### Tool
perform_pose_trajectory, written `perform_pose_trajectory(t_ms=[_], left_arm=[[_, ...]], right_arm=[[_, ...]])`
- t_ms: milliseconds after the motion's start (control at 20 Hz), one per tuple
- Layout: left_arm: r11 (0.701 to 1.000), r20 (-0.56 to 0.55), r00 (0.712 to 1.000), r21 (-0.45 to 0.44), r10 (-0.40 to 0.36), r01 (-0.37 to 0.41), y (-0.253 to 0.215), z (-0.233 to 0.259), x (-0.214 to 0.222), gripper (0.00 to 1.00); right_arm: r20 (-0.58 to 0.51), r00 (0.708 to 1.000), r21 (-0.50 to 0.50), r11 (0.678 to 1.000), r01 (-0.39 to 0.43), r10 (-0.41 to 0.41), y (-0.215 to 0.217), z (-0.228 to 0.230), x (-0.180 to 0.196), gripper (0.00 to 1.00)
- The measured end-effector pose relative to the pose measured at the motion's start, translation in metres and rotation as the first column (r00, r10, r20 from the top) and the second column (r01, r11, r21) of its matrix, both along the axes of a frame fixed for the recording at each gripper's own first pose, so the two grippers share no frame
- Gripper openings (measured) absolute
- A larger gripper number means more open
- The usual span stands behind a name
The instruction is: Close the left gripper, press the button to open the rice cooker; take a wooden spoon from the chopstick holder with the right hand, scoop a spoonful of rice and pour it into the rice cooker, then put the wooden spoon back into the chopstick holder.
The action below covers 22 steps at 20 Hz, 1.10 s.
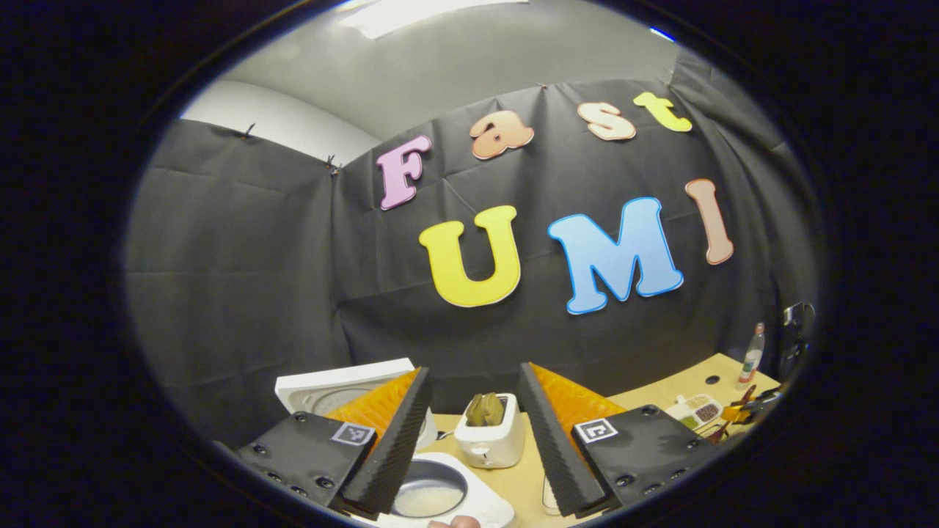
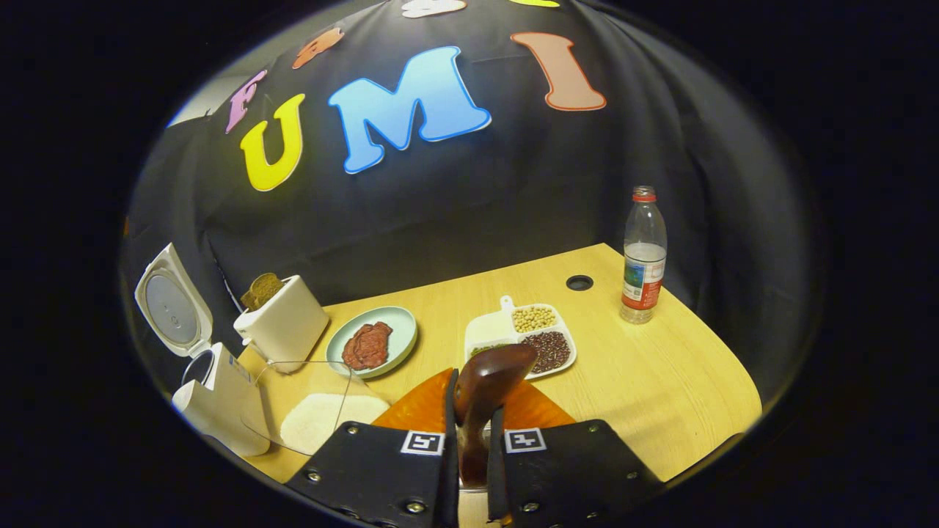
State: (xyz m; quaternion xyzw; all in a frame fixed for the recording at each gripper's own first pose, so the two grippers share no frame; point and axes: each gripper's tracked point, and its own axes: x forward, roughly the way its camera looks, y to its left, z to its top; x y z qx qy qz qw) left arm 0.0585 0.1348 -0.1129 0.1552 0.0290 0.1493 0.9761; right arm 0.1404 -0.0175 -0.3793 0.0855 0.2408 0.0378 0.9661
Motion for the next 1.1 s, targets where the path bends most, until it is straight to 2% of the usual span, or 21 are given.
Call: perform_pose_trajectory(t_ms=[50,100,150,200,250,300,350,400,500,550,600,800,850,900,950,1100], left_arm=[[1.0,0.003,1.0,-0.002,-0.004,0.004,0.001,0.001,-0.001,0.84],[1.0,0.008,1.0,-0.005,-0.007,0.007,0.002,0.003,-0.003,0.84],[1.0,0.015,1.0,-0.009,-0.011,0.011,0.002,0.006,-0.003,0.89],[1.0,0.02,1.0,-0.016,-0.015,0.016,0.003,0.006,-0.004,0.84],[1.0,0.025,0.999,-0.023,-0.019,0.02,0.003,0.008,-0.003,0.89],[0.999,0.029,0.999,-0.032,-0.023,0.023,0.003,0.007,-0.004,0.84],[0.999,0.032,0.999,-0.042,-0.028,0.029,0.002,0.009,-0.004,0.84],[0.998,0.038,0.999,-0.05,-0.032,0.034,0.001,0.01,-0.006,0.89],[0.997,0.045,0.998,-0.066,-0.046,0.049,0.0,0.012,-0.007,0.88],[0.996,0.043,0.998,-0.071,-0.05,0.053,0.001,0.012,-0.006,0.79],[0.996,0.045,0.998,-0.071,-0.049,0.053,0.003,0.013,-0.007,0.79],[0.996,0.048,0.998,-0.075,-0.05,0.053,0.005,0.017,-0.012,0.79],[0.996,0.046,0.998,-0.074,-0.047,0.05,0.006,0.016,-0.014,0.84],[0.996,0.045,0.998,-0.074,-0.048,0.051,0.006,0.015,-0.017,0.8],[0.996,0.044,0.998,-0.073,-0.05,0.053,0.006,0.014,-0.018,0.89],[0.997,0.03,0.999,-0.068,-0.046,0.047,0.009,0.009,-0.025,0.85]], right_arm=[[0.016,1.0,-0.005,1.0,0.003,-0.003,0.003,0.004,-0.002,0.1],[0.034,0.999,-0.001,1.0,0.006,-0.006,0.006,0.013,0.0,0.1],[0.045,0.999,0.006,1.0,0.007,-0.007,0.008,0.024,0.001,0.1],[0.047,0.999,0.009,1.0,0.004,-0.005,0.01,0.034,0.003,0.1],[0.056,0.998,0.012,1.0,0.002,-0.003,0.013,0.046,0.005,0.1],[0.066,0.998,0.016,1.0,-0.001,0.0,0.015,0.059,0.006,0.1],[0.09,0.996,0.02,1.0,-0.011,0.009,0.019,0.075,0.007,0.1],[0.114,0.993,0.023,0.999,-0.027,0.025,0.025,0.093,0.007,0.1],[0.163,0.984,0.026,0.997,-0.077,0.072,0.045,0.123,0.008,0.1],[0.182,0.977,0.031,0.993,-0.114,0.107,0.061,0.135,0.008,0.1],[0.197,0.97,0.037,0.988,-0.152,0.142,0.078,0.143,0.009,0.1],[0.193,0.941,0.04,0.956,-0.29,0.277,0.141,0.132,0.012,0.1],[0.201,0.928,0.048,0.943,-0.33,0.314,0.158,0.124,0.012,0.1],[0.182,0.925,0.064,0.934,-0.351,0.335,0.171,0.11,0.013,0.1],[0.148,0.924,0.067,0.929,-0.365,0.352,0.18,0.091,0.011,0.1],[0.088,0.927,0.034,0.929,-0.368,0.364,0.195,0.053,0.016,0.1]])
